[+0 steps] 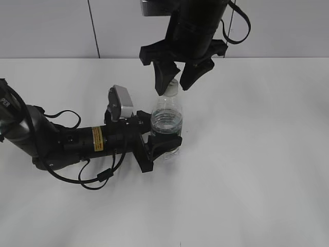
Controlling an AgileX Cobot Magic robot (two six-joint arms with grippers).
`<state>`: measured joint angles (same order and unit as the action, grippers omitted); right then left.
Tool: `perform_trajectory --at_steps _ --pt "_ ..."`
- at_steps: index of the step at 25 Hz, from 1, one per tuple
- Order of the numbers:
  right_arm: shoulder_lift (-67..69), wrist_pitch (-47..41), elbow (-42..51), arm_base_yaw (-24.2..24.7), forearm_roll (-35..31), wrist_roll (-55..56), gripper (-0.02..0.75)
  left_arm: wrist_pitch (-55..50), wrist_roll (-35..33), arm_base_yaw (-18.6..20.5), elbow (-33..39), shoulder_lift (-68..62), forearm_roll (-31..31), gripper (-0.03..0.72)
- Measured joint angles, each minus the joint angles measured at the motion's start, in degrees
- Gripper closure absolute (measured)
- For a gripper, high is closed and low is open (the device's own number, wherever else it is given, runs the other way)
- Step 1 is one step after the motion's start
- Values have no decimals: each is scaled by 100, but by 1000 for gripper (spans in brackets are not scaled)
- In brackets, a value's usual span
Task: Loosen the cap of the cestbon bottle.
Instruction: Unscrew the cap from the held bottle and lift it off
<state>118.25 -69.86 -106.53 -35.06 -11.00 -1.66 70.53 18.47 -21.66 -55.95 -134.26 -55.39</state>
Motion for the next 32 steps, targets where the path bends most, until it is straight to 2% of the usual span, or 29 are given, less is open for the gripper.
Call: perform_trajectory --at_steps 9,11,14,20,27,32 --pt "0 0 -107 0 16 -13 332 0 0 0 0 0 0 273" --pt "0 0 -107 0 16 -20 357 0 0 0 0 0 0 273" --pt "0 0 -112 0 3 -27 434 0 0 0 0 0 1 273" --pt "0 0 -113 -11 3 -240 439 -4 0 0 0 0 8 273" --pt "0 0 -113 -11 -23 -1107 440 -4 0 0 0 0 13 273" --pt "0 0 -113 -11 -142 -2244 442 -11 -20 0 0 0 13 273"
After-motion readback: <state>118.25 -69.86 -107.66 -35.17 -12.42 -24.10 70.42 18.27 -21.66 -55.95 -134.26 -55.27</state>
